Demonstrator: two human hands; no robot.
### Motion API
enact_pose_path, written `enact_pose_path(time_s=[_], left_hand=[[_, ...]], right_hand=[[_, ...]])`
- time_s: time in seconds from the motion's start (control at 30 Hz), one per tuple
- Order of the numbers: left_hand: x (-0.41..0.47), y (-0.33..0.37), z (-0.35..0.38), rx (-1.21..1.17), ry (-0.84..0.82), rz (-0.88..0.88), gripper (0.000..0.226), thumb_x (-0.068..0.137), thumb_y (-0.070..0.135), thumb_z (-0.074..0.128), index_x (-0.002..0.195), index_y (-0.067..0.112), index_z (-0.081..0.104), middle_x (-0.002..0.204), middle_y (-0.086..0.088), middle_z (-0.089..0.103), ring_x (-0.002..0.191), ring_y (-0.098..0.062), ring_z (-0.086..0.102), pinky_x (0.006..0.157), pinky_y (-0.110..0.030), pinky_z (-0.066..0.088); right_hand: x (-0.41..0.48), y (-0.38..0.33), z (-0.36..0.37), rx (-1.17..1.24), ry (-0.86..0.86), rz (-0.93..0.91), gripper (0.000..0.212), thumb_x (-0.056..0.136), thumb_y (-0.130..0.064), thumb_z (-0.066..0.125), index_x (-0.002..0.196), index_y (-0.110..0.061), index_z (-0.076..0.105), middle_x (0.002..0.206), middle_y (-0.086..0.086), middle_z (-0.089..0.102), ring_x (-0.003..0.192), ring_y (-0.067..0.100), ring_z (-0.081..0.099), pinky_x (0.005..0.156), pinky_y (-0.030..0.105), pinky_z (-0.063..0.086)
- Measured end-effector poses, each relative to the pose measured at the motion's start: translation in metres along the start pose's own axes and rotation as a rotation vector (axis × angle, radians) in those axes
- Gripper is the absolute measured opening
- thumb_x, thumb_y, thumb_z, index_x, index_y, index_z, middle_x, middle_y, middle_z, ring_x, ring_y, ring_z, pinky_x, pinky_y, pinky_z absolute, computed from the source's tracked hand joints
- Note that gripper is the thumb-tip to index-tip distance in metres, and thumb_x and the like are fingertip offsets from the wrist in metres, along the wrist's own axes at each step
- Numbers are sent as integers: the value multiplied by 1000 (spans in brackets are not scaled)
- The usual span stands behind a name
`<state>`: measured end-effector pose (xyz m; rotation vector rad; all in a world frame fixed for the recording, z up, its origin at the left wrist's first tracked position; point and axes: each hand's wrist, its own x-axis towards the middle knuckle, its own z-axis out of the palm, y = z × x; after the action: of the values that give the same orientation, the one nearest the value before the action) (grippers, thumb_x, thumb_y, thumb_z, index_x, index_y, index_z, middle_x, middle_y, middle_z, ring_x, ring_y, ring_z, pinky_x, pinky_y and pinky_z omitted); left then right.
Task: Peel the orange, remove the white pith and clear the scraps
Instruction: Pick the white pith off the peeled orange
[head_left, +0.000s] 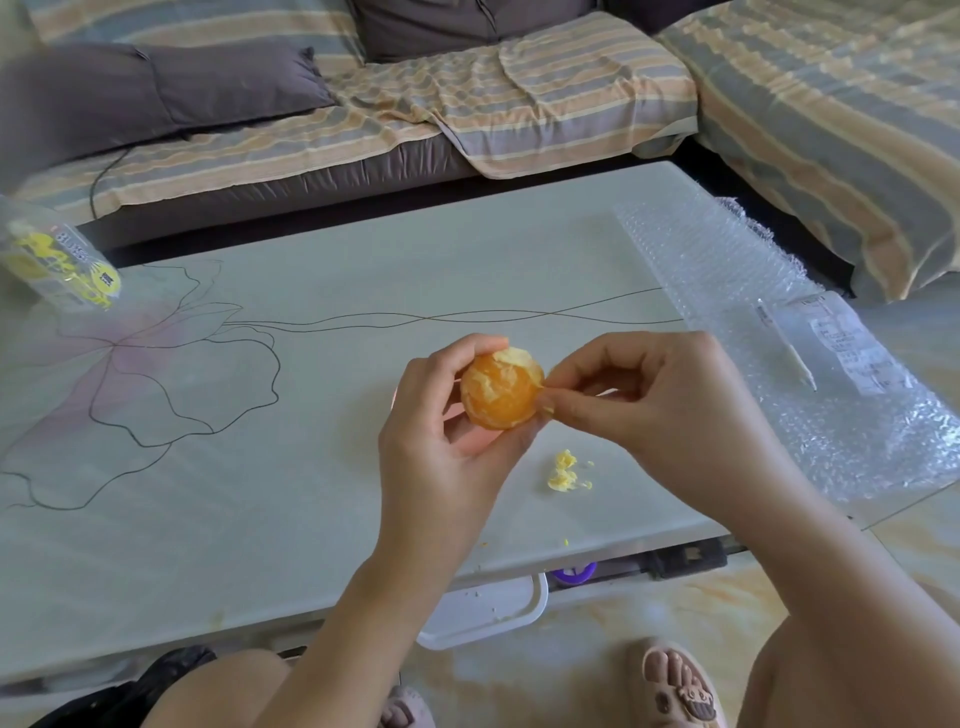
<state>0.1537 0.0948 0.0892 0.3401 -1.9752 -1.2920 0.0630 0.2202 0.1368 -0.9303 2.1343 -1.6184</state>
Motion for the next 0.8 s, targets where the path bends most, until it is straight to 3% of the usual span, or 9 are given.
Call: enact_pose_path(time_s=[0.13, 0.3, 0.4, 0.63, 0.8], left_hand=[[-1, -1, 1, -36, -37, -37, 48, 66, 32, 82, 108, 38, 59, 106, -4, 64, 103, -30, 60, 83, -47, 55], [0, 1, 2, -92, -82, -83, 47, 65, 31, 81, 106, 33, 60, 107, -7, 64, 98, -24, 62, 83, -45, 57], [0, 1, 2, -88, -81, -85, 47, 65, 29, 82, 107, 32, 60, 107, -7, 64, 99, -23, 61, 83, -43, 57], [-4, -2, 7, 79, 48, -19, 48, 67, 25, 79, 109, 35, 59, 104, 4, 61, 102, -19, 59, 84, -34, 55], [-4, -4, 9, 283, 120, 124, 55, 70, 16, 82, 115, 33, 56, 99, 5, 53, 94, -5, 54, 77, -28, 53]], right_hand=[[0, -1, -2, -34, -12, 4, 15, 71, -13, 77, 61, -21, 68, 61, -8, 67, 49, -1, 57, 50, 4, 36], [0, 1, -2, -86, 10, -6, 16, 67, -10, 74, 58, -20, 65, 49, -9, 58, 42, 1, 46, 46, 9, 36], [-1, 2, -1, -117, 54, -26, 18, 67, -8, 73, 58, -20, 64, 51, -6, 61, 45, 2, 51, 47, 11, 41], [-7, 5, 13, -112, 211, -48, 16, 72, -11, 76, 67, -24, 68, 73, -15, 70, 68, 2, 67, 64, 15, 53], [-8, 4, 24, -120, 296, -48, 18, 71, -6, 74, 72, -21, 64, 64, -10, 66, 63, 2, 64, 61, 10, 50]])
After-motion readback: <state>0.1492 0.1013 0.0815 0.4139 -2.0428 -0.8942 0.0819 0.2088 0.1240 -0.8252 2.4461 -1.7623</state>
